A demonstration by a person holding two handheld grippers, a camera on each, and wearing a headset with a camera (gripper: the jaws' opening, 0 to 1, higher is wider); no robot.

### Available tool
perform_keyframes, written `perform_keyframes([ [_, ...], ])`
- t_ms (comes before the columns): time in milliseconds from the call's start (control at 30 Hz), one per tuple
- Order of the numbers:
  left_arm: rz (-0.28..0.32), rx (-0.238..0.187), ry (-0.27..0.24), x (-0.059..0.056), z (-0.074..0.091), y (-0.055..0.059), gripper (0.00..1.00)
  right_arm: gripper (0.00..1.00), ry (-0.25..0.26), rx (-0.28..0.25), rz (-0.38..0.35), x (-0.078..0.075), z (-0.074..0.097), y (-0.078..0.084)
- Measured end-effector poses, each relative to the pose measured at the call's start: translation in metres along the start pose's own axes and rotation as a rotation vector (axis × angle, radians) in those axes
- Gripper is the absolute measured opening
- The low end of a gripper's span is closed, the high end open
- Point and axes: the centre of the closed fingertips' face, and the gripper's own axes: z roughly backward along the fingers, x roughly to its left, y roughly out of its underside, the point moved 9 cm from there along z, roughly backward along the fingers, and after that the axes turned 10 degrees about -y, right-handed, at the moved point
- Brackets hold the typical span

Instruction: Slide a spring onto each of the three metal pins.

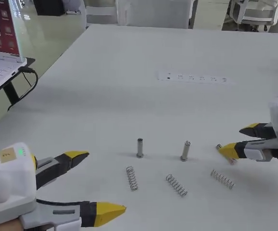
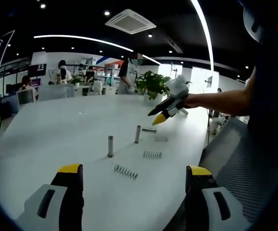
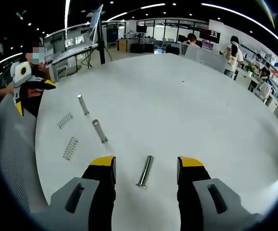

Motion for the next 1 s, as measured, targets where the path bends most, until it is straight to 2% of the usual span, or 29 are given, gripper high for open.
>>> perform_keyframes([
  [167, 0.006, -0.005, -0.005, 0.001, 0.0, 0.0, 0.84, 0.4, 0.022, 0.066, -0.025, -0.006, -0.011, 0.004],
  [467, 0.01, -0.007, -0.005, 0.002, -0.001, 0.002, 0.83, 0.27, 0.026, 0.108, -0.091, -0.008, -0.026, 0.004],
  [567, 0.01, -0.004, -0.005, 0.002, -0.001, 0.003, 0.83, 0.25, 0.038, 0.147, -0.109, -0.008, -0.032, 0.005],
  [700, 0.01, -0.006, -0.004, 0.002, -0.001, 0.003, 0.83, 0.17, 0.042, 0.162, -0.132, -0.009, -0.036, 0.005],
  [1000, 0.015, -0.001, -0.008, 0.005, 0.0, 0.004, 0.82, 0.11, 0.049, 0.185, -0.16, -0.013, -0.042, 0.005],
])
